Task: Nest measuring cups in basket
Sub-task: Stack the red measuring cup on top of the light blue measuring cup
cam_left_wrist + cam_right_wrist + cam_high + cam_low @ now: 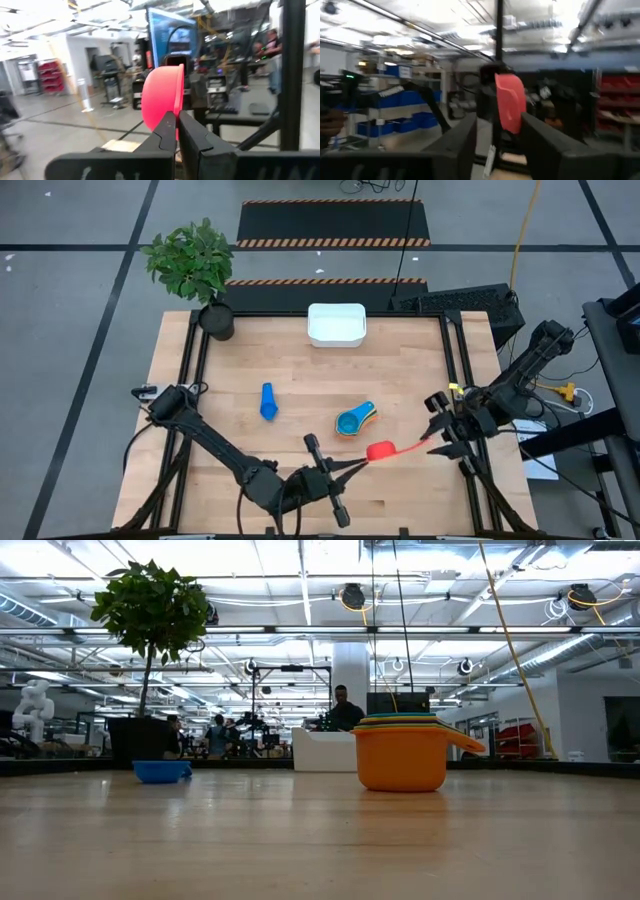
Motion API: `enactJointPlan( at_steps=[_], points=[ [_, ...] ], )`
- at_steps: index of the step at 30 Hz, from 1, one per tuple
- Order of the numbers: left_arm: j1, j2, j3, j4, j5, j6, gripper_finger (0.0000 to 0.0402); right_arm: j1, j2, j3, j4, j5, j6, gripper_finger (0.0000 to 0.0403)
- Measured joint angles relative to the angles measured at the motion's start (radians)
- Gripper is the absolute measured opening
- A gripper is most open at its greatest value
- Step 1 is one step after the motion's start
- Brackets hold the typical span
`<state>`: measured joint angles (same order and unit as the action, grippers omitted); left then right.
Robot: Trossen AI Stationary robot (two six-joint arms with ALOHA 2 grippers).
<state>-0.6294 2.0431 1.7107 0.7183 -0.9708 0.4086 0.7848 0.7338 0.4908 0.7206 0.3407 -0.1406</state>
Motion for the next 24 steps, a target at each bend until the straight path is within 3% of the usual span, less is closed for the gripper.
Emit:
enactJointPlan(
  at_steps=[6, 11, 20, 24],
  points=[
    [-0.015, -0.014, 0.000, -0.015, -0.132, 0.014, 0.0002, 0.000, -0.055, 0.000, -0.130, 0.120, 0.107, 0.0195],
    [-0.010, -0.013, -0.002, -0.024, -0.177, 0.028, 0.0002, 0.000, -0.093, 0.000, -0.201, 0.132, 0.169, 0.0246],
    [0.042, -0.035, -0.118, 0.002, -0.151, -0.078, 0.0001, 0.000, -0.155, 0.000, -0.324, 0.136, 0.206, 0.0283],
    [0.068, -0.071, -0.194, 0.022, -0.075, -0.160, 0.0001, 0.000, -0.201, 0.000, -0.389, 0.160, 0.206, 0.0283]
  ],
)
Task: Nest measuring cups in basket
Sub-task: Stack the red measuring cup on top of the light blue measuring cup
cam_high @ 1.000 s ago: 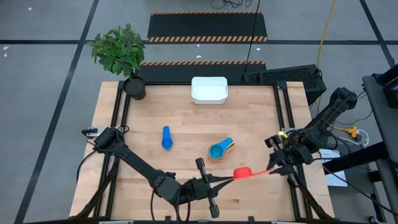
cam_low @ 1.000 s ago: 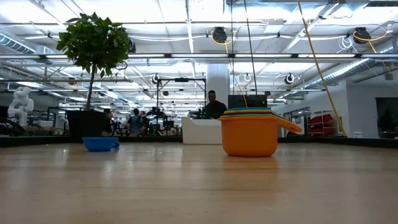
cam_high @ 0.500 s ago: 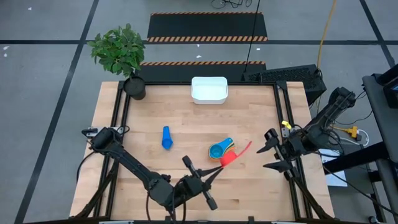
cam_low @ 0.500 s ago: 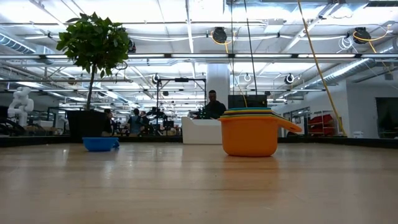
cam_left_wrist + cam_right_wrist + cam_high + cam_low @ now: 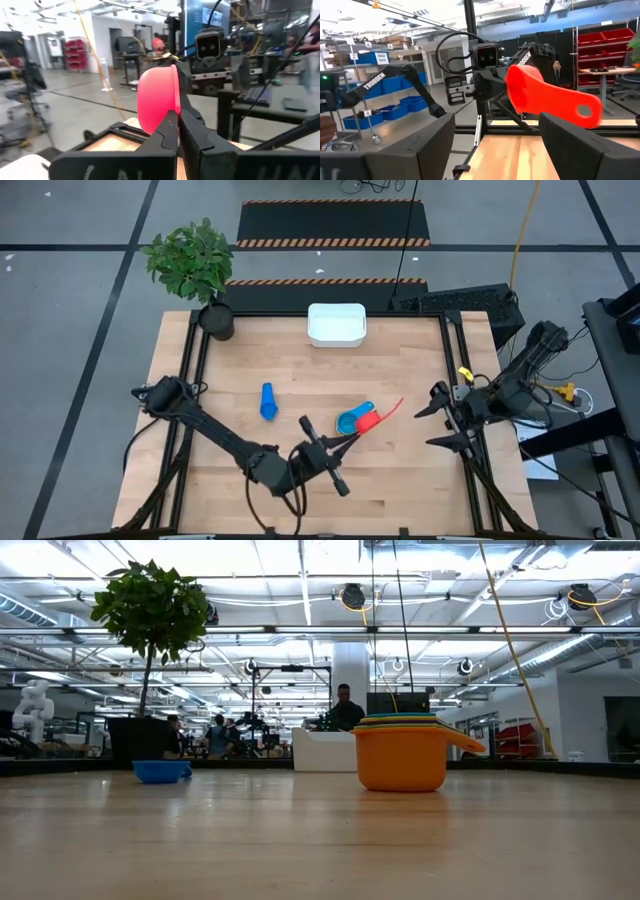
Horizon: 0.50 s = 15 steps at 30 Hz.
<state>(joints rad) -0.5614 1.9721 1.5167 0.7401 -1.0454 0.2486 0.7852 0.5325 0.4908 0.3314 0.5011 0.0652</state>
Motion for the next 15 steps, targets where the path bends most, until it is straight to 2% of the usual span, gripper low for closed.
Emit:
enactJointPlan(
  at_steps=[3, 9, 15],
  points=[
    [0.024, -0.033, -0.073, 0.041, 0.078, -0.078, 0.0001, 0.000, -0.038, 0.000, -0.050, -0.002, 0.002, 0.0283],
    [0.055, -0.045, -0.218, 0.231, 0.145, -0.118, 0.0001, 0.000, -0.113, 0.000, -0.138, -0.005, 0.026, 0.0283],
    [0.086, -0.045, -0.284, 0.341, 0.295, -0.165, 0.0001, 0.000, -0.153, 0.000, -0.214, -0.007, 0.029, 0.0283]
  ],
)
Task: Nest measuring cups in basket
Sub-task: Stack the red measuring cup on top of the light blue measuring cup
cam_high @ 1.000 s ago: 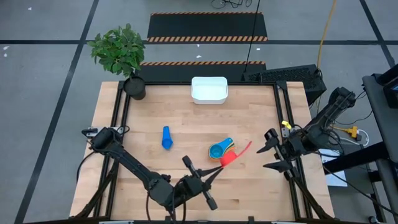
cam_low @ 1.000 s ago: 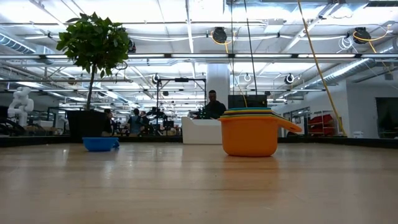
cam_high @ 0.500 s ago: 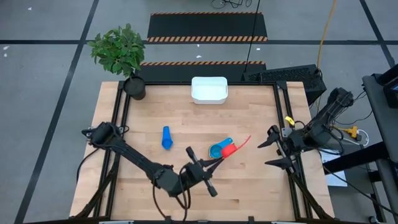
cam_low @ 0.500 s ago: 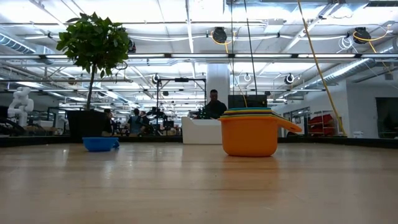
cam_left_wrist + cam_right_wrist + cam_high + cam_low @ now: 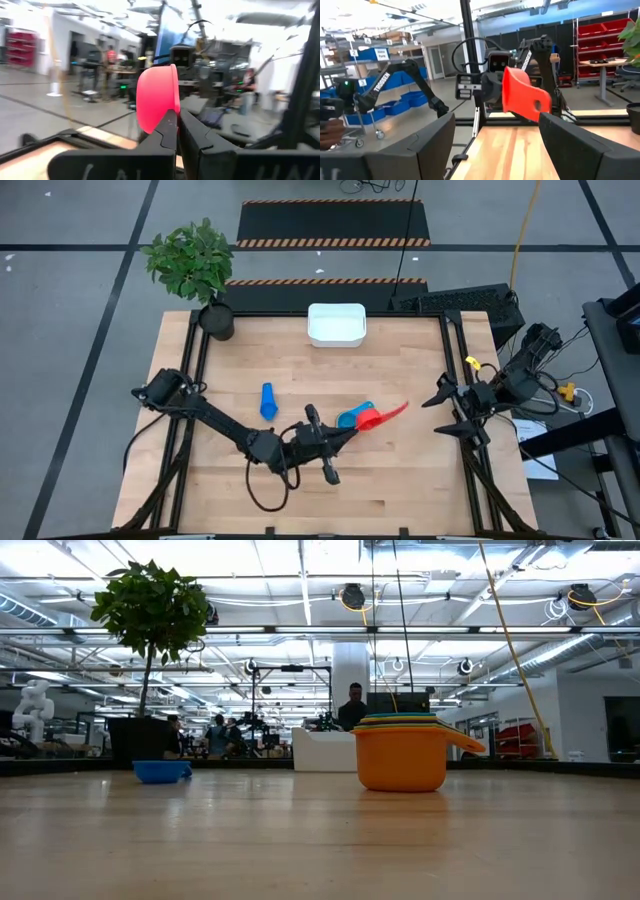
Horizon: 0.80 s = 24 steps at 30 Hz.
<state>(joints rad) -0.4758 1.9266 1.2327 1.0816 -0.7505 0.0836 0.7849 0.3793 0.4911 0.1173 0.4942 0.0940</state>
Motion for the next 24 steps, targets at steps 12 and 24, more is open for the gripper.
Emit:
enactJointPlan(
  at_steps=[12, 24],
  points=[
    [0.069, 0.000, 0.000, -0.046, 0.220, -0.152, 0.0002, 0.000, 0.002, 0.000, -0.022, -0.050, 0.003, 0.0283],
    [0.079, 0.000, 0.000, -0.070, 0.260, -0.155, 0.0003, 0.000, 0.017, 0.000, -0.017, -0.020, 0.003, 0.0278]
  ],
)
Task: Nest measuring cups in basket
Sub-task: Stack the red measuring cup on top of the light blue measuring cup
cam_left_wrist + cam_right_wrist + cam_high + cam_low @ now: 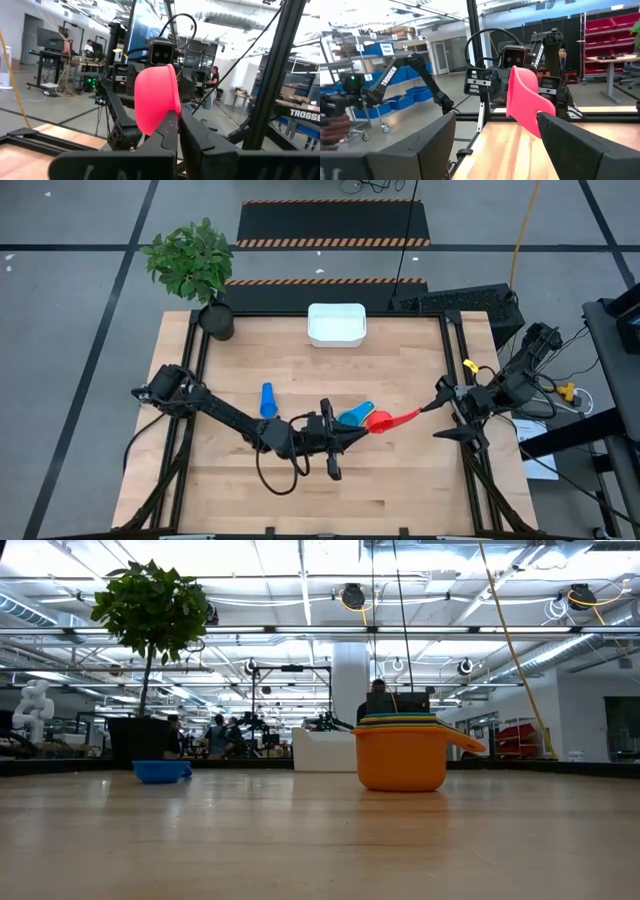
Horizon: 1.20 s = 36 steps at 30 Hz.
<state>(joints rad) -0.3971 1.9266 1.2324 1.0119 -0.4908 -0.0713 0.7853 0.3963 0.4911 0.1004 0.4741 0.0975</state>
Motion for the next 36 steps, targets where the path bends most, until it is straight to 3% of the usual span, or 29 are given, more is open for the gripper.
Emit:
enactJointPlan(
  at_steps=[36],
  points=[
    [-0.009, 0.000, 0.000, -0.022, -0.007, 0.037, 0.0001, 0.005, -0.014, 0.013, -0.077, -0.002, 0.072, 0.0290]
  ],
)
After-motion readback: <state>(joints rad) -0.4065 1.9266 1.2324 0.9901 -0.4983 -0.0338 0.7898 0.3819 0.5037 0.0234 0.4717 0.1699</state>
